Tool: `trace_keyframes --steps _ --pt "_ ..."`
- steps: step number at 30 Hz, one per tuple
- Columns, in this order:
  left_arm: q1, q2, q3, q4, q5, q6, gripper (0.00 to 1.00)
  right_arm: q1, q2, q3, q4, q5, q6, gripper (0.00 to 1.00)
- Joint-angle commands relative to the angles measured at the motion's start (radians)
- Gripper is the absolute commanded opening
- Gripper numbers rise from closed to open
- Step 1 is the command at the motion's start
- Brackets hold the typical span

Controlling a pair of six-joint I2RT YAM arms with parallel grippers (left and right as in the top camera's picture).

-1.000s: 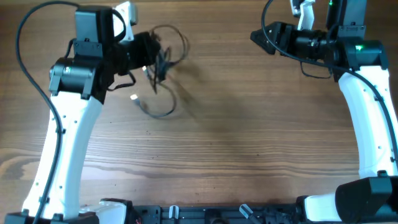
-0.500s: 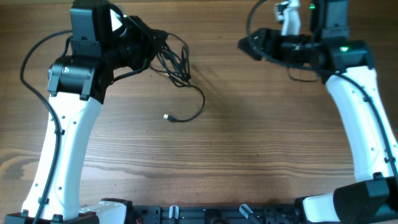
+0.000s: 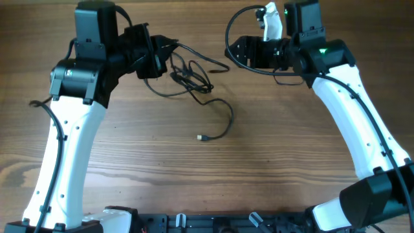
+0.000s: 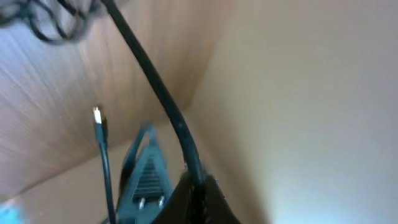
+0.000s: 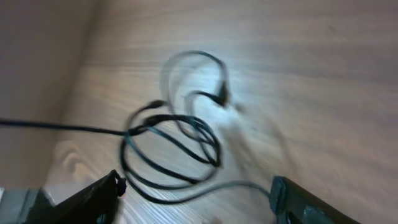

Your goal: Untangle cables

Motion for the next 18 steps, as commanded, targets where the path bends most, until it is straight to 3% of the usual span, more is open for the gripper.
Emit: trace_keyframes --steps 1,4,12,13,14,15,16,18 --pt "-0.003 0.011 0.019 -0.122 -0.357 -0.210 0.04 0.001 0.004 0.003 -0.038 0.179 0.103 0.80" --pt "-0.003 0.044 0.019 -0.229 -0.530 -0.253 0.04 0.003 0.004 0.003 -0.082 0.132 0.082 0.80" --pt "-0.002 0.121 0.019 -0.380 -0.655 -0.250 0.04 0.082 0.039 0.002 -0.092 0.070 -0.002 0.81" --pt "-0.002 0.130 0.019 -0.417 -0.654 -0.198 0.04 0.092 0.047 0.002 -0.089 0.071 -0.002 0.81" --pt "-0.003 0.138 0.019 -0.444 -0.657 -0.098 0.04 0.097 0.058 0.002 -0.082 0.070 -0.009 0.81" --pt "-0.003 0.146 0.019 -0.428 -0.658 0.084 0.04 0.097 0.063 0.002 -0.076 0.071 -0.023 0.81" --pt "-0.003 0.154 0.019 -0.379 -0.635 0.367 0.04 0.093 0.063 0.002 -0.067 0.077 -0.037 0.81" --pt "-0.003 0.159 0.019 -0.279 -0.497 0.703 0.04 0.069 0.063 0.005 -0.046 0.073 -0.033 0.81"
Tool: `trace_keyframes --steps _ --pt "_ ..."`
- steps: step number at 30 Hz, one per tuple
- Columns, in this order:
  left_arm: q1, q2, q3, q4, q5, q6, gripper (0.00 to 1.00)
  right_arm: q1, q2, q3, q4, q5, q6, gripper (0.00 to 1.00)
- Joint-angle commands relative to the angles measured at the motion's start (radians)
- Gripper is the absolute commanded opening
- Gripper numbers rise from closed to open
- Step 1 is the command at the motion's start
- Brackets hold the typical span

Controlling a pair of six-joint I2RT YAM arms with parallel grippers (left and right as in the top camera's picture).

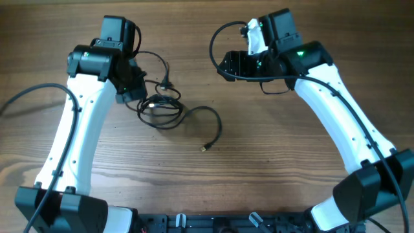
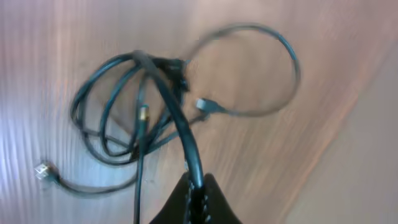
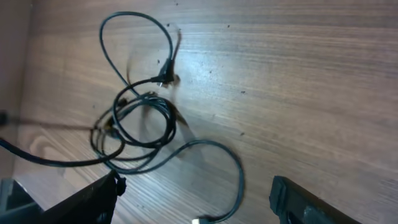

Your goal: Untangle cables

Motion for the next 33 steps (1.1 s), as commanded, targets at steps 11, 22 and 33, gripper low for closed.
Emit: trace_keyframes --steps 11,22,33 --pt "-0.162 0.019 0.014 1.168 0.946 0.880 0.04 -0.443 -0.021 0.112 -0.122 -0.207 -0.190 0.83" --pt "-0.198 0.179 0.011 0.233 0.414 1.299 0.04 -0.436 -0.023 0.106 -0.140 -0.196 -0.200 0.84" --pt "-0.131 0.316 0.012 0.062 0.288 1.124 0.04 -0.208 0.037 0.080 -0.043 -0.018 0.037 0.82"
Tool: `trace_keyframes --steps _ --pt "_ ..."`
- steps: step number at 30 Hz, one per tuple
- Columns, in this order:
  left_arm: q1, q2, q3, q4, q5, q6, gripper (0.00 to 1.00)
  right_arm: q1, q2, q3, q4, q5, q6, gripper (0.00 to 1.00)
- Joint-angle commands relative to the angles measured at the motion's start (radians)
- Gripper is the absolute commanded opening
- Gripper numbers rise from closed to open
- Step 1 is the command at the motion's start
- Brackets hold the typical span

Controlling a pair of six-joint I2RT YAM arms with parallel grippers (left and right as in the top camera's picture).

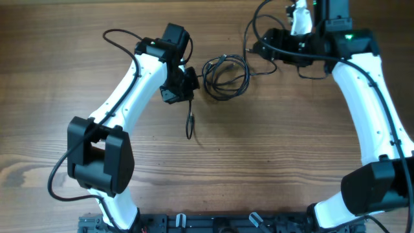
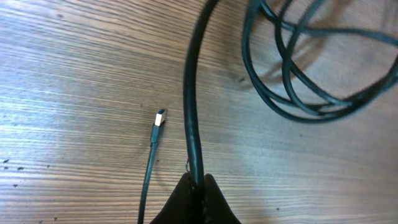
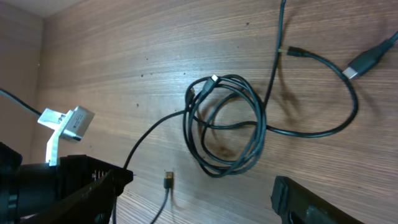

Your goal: Untangle cables

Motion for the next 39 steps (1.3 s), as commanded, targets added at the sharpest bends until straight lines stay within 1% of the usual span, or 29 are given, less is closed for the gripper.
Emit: trace_keyframes --steps 1,4,7,9,10,11,12,13,17,18,20,23,27,29,30,31,32,34,36,39 --pt "0.069 -0.011 0.000 -0.003 -0.014 -0.069 0.04 0.043 0.044 -0.006 0.025 0.047 0.074 0.82" --pt "0.136 -0.042 0.001 0.026 0.123 -0.067 0.04 0.096 0.089 -0.006 0.040 0.043 0.074 0.82" --pt "0.188 -0.085 0.001 0.068 0.291 -0.056 0.04 0.145 0.130 -0.006 0.063 0.032 0.072 0.82" --pt "0.222 -0.116 0.001 0.104 0.473 -0.056 0.04 0.176 0.159 -0.006 0.073 0.024 0.073 0.82" --pt "0.233 -0.122 0.001 0.117 0.537 -0.056 0.04 0.185 0.170 -0.006 0.079 0.025 0.072 0.82" --pt "0.248 -0.129 0.001 0.134 0.626 -0.056 0.04 0.197 0.183 -0.006 0.085 0.025 0.071 0.80" --pt "0.263 -0.129 0.001 0.142 0.702 -0.056 0.04 0.209 0.197 -0.006 0.087 0.025 0.063 0.76" --pt "0.270 -0.128 0.001 0.142 0.742 -0.056 0.04 0.216 0.203 -0.006 0.086 0.022 0.049 0.74" --pt "0.293 -0.128 0.000 0.135 0.899 -0.057 0.04 0.247 0.240 -0.006 0.088 0.021 0.020 0.72" --pt "0.297 -0.128 0.000 0.135 0.926 -0.058 0.04 0.252 0.249 -0.006 0.093 0.021 0.020 0.70" --pt "0.298 -0.128 0.000 0.138 0.959 -0.063 0.04 0.257 0.268 -0.006 0.107 0.021 0.023 0.66" --pt "0.299 -0.128 0.000 0.148 0.968 -0.142 0.04 0.259 0.299 -0.006 0.126 0.020 0.048 0.65" --pt "0.323 -0.128 0.000 0.208 0.975 -0.325 0.04 0.263 0.342 -0.006 0.137 -0.017 0.071 0.62" --pt "0.331 -0.128 0.000 0.266 0.974 -0.413 0.04 0.273 0.361 -0.006 0.137 -0.026 0.081 0.61" --pt "0.333 -0.128 0.000 0.317 0.974 -0.473 0.04 0.280 0.368 -0.006 0.137 -0.025 0.093 0.61" --pt "0.333 -0.128 0.000 0.399 0.974 -0.539 0.04 0.288 0.377 -0.006 0.137 -0.026 0.098 0.61" --pt "0.333 -0.128 0.000 0.471 0.974 -0.578 0.04 0.298 0.383 -0.006 0.138 -0.025 0.097 0.61" --pt "0.333 -0.128 0.000 0.544 0.969 -0.642 0.04 0.314 0.396 -0.006 0.139 -0.024 0.099 0.61" --pt "0.333 -0.128 0.000 0.584 0.949 -0.691 0.04 0.328 0.413 -0.006 0.140 -0.024 0.123 0.61" --pt "0.333 -0.128 0.000 0.585 0.925 -0.724 0.04 0.344 0.441 -0.006 0.164 -0.016 0.123 0.60"
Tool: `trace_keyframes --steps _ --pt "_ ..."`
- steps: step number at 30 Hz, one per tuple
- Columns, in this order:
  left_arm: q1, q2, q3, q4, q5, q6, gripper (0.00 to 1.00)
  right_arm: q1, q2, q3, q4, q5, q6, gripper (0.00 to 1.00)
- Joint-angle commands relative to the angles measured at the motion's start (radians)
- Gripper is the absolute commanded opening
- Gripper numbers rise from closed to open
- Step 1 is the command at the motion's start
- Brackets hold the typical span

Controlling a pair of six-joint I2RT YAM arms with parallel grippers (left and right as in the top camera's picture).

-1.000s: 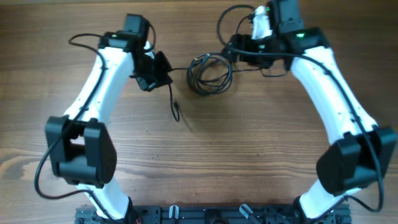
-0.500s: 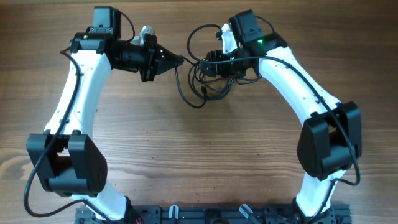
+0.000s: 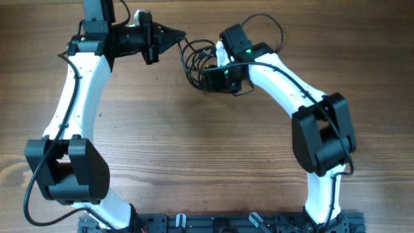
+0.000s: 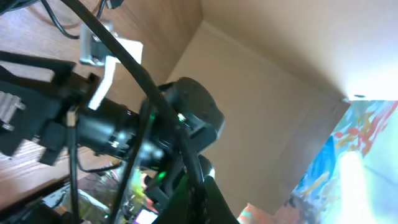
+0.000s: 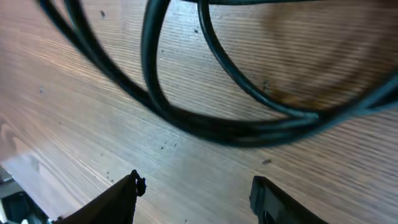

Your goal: Untangle cables

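A tangle of thin black cables (image 3: pixel 199 59) lies on the wooden table (image 3: pixel 207 162) at the far middle. My left gripper (image 3: pixel 178 33) points right just left of the tangle and is shut on a black strand (image 4: pixel 124 62) that runs from its jaws (image 4: pixel 198 182) toward the bundle. Open and low, my right gripper (image 3: pixel 207 79) hangs at the tangle's near edge. In the right wrist view several black loops (image 5: pixel 186 118) lie just ahead of the open gripper (image 5: pixel 196 183), with nothing between the fingers (image 5: pixel 127 190).
The left wrist view looks sideways at the right arm's body (image 4: pixel 124 137), a beige wall (image 4: pixel 273 68) and a colourful patch (image 4: pixel 367 155). The right arm's own black lead (image 3: pixel 272 26) loops above its wrist. Bare wood (image 5: pixel 74 124) spreads around the tangle.
My left gripper, still shut on the strand, went from mid-table to the far left and now points sideways. The tangle shifted left. My right gripper came from the far right down to the tangle's near edge.
My left gripper held a strand at the far left with the tangle beside it, then lower left, then mid-table with a loose plug end trailing toward me. It is now at the far left again. My right gripper stayed open, first far right, now at the tangle.
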Motion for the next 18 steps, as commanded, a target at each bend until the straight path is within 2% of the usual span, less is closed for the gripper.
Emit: trace_keyframes --steps 1,4,8,11,12,14,16,18 --pt "0.006 -0.020 0.007 0.007 -0.010 -0.094 0.04 0.013 0.044 -0.003 0.034 0.011 0.014 0.59" --pt "0.006 -0.020 0.007 0.007 -0.015 -0.129 0.04 0.014 0.045 -0.003 0.082 0.098 0.002 0.59" --pt "0.006 -0.020 0.007 0.007 -0.026 -0.175 0.04 0.024 0.045 -0.006 0.168 0.106 -0.069 0.59" --pt "0.006 -0.020 0.007 0.007 -0.033 -0.209 0.04 0.055 0.045 -0.035 0.258 0.127 -0.065 0.57" --pt "0.006 -0.020 0.007 0.007 -0.037 -0.209 0.04 0.067 0.045 -0.042 0.286 0.161 -0.059 0.53" --pt "0.006 -0.020 0.007 0.007 -0.037 -0.209 0.04 0.085 0.045 -0.050 0.311 0.233 -0.027 0.37" --pt "0.006 -0.020 0.007 0.007 -0.037 -0.203 0.04 0.092 0.045 -0.053 0.286 0.342 0.028 0.12" --pt "0.013 -0.020 0.007 0.006 -0.067 -0.150 0.04 0.092 0.045 -0.069 0.284 0.383 0.074 0.04"
